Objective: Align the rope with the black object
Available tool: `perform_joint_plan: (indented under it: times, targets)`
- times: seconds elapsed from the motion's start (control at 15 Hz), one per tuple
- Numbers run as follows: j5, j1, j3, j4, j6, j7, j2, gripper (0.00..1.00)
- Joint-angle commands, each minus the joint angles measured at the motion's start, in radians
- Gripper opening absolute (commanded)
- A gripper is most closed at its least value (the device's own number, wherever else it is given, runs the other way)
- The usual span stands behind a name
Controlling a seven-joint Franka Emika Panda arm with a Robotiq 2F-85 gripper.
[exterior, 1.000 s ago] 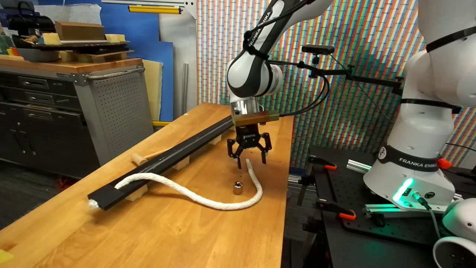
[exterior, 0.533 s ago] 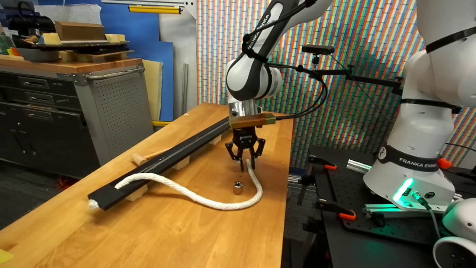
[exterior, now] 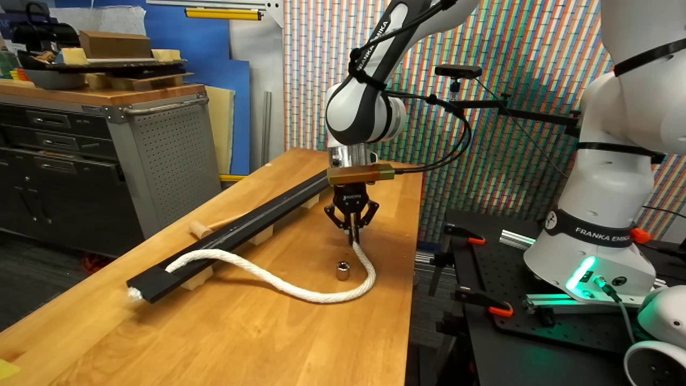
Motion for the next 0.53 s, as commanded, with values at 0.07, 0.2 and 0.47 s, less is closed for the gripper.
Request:
perform_joint_plan:
  times: [0.07, 0.2, 0.47]
  targets:
    - [-0.016, 0.000, -0.012, -0.011, -0.040, 0.026, -0.035, 0.03]
    - [-0.019, -0.006, -0.014, -0.010, -0.087, 0.018, -0.058, 0.03]
    - [-0.031, -0.006, -0.017, -0.011, -0.142, 0.018, -0.121, 0.03]
